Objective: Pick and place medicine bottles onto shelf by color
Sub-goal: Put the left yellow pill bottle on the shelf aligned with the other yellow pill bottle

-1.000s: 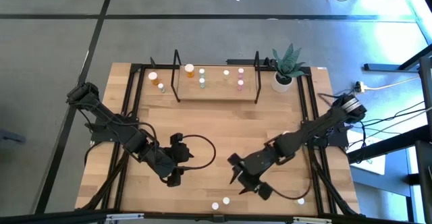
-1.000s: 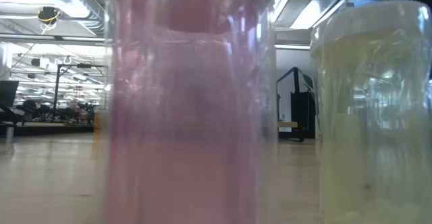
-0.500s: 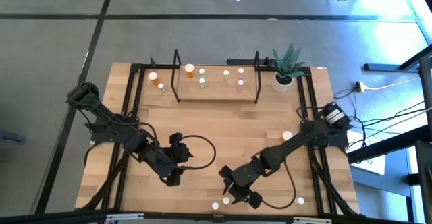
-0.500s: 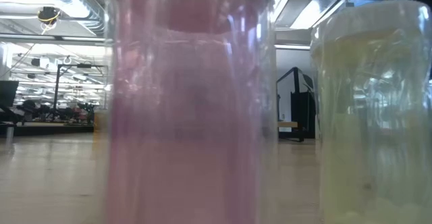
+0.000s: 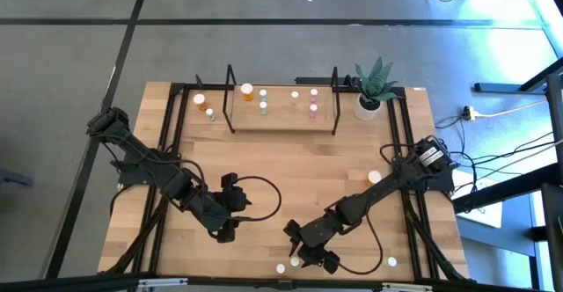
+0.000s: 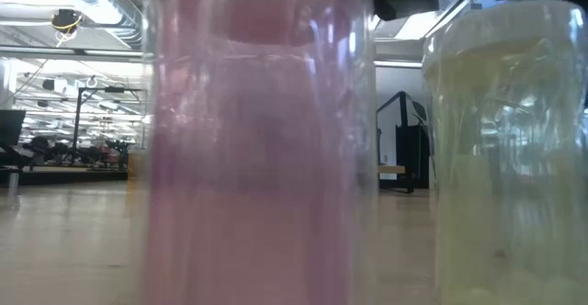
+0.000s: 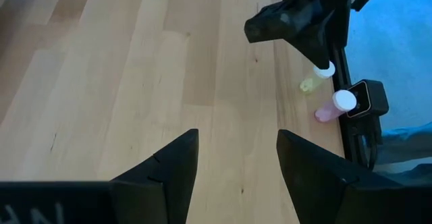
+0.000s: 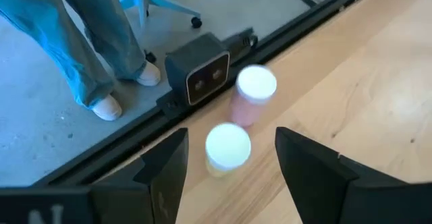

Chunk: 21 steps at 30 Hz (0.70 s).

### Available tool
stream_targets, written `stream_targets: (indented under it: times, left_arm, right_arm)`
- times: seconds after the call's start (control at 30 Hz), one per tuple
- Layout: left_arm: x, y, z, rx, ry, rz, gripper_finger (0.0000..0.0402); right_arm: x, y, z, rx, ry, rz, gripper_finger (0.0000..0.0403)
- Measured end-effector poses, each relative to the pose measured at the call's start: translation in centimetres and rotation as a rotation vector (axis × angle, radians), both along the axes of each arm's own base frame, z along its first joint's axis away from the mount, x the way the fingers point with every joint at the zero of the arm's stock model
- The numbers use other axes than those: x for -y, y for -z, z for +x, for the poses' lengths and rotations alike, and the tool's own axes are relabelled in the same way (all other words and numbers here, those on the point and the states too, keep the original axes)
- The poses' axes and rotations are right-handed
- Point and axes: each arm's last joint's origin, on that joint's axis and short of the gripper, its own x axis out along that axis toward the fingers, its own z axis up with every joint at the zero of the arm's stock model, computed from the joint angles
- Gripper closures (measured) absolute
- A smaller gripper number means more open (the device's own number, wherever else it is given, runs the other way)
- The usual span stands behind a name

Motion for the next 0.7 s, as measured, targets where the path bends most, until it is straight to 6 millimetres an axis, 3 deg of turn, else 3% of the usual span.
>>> stream_targets:
  times: [0.3, 0.43, 0.7]
  left_arm:
    - [0.0, 0.0, 0.0, -0.002, 0.013, 0.007, 0.0208]
    - [0.3, 0.1, -0.1, -0.034, 0.114, -0.007, 0.0208]
    - [0.4, 0.1, -0.1, -0.055, 0.149, -0.039, 0.0208]
  right_arm:
    - [0.0, 0.1, -0.1, 0.012, -0.039, -0.014, 0.0178]
    - [-0.1, 1.0, 0.1, 0.0, -0.041, -0.023, 0.0178]
    - [-0.3, 1.9, 0.4, 0.004, -0.04, -0.021, 0.0178]
